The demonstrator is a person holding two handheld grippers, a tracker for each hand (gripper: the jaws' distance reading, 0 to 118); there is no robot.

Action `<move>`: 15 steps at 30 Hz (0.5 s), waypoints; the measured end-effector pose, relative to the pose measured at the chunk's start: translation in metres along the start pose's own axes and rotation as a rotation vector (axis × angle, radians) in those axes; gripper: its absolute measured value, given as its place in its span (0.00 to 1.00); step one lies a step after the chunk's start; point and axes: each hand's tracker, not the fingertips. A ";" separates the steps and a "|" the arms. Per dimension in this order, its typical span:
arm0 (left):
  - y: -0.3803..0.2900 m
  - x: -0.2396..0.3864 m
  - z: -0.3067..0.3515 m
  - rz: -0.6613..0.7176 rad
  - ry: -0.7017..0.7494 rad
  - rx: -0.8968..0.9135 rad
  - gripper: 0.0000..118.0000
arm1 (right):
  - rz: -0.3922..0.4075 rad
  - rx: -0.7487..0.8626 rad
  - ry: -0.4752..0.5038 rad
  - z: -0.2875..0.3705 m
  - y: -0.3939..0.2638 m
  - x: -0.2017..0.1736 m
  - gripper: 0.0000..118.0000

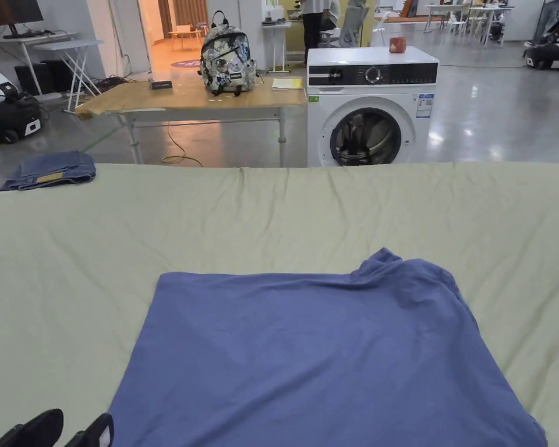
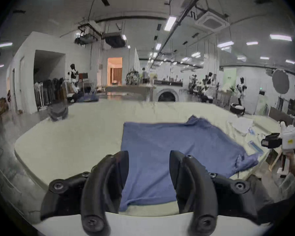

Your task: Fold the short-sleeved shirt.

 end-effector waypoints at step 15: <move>0.018 0.040 0.012 -0.027 -0.054 0.055 0.00 | -0.066 0.103 0.190 0.015 0.040 -0.100 0.00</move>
